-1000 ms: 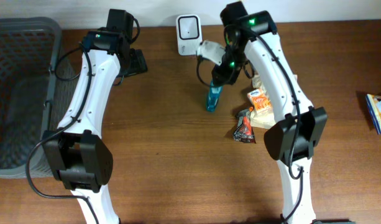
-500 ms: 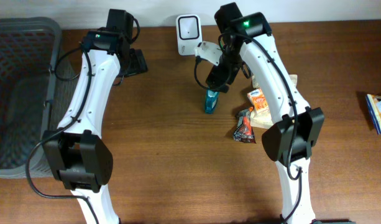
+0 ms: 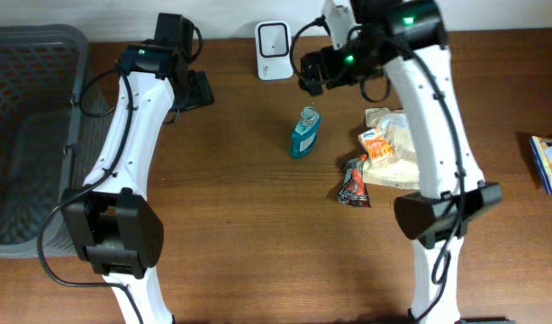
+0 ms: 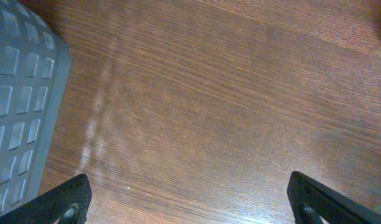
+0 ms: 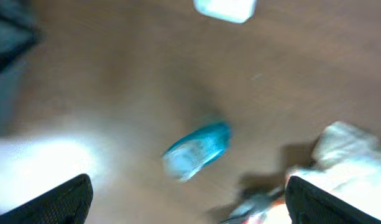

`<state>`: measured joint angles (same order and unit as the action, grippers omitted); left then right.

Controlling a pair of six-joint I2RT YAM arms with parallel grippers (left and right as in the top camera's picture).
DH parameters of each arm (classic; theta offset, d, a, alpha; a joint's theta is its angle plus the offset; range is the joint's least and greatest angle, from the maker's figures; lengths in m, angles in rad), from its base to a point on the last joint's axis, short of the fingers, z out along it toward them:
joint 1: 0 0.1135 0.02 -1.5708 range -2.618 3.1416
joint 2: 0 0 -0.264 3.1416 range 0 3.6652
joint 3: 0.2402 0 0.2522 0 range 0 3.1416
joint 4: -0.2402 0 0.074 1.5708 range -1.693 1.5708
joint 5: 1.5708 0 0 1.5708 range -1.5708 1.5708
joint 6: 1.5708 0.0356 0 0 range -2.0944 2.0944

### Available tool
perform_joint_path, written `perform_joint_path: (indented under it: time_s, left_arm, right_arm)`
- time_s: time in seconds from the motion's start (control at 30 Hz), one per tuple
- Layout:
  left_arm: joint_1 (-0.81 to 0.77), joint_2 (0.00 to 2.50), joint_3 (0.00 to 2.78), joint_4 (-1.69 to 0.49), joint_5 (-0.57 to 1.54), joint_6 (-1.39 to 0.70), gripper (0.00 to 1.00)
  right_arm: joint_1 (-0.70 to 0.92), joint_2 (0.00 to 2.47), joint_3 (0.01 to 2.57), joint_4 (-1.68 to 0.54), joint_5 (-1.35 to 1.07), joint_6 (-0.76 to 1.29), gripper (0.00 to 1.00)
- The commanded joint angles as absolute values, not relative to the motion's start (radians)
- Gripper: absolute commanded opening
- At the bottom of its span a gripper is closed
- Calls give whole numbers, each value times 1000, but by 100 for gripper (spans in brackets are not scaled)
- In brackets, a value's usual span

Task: Scan the item barcode
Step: 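Lift the Listerine bottle and carry it left toward the white scanner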

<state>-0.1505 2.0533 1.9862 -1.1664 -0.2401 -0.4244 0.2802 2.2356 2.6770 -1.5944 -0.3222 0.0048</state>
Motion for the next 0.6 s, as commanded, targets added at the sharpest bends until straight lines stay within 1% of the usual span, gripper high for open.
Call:
perform_joint_path:
  time_s: [0.0,0.1,0.2,0.23,0.4,0.47,0.57]
  left_arm:
    - [-156,2069,1981,-1169,-244,-437,99]
    - [-156,2069,1981,-1168,-244,-437,99]
    - [-156,2069,1981,-1169,-244,-437,99]
    - [-156,2069,1981,-1169,-244,-437,99]
    - [-156,2069,1981,-1169,-244,-437,99]
    - [-156,2069,1981,-1168,-244,-437,99]
    - [-156,2069,1981,-1168,-244,-437,99]
  right_arm:
    - [294,2230,2681,-1652,-496,72,99]
    - [305,2230,2680,-1689,-503,105,99]
    - [321,2230,2680,-1699,-574,239,99]
    - [329,2230,2680,-1698,-590,250,99]
    - [390,2232,2680,-1695,-586,401,99]
    - [429,2232,2680,-1695,-482,542,99]
    - [467,2232,2680,-1698,-336,701,99]
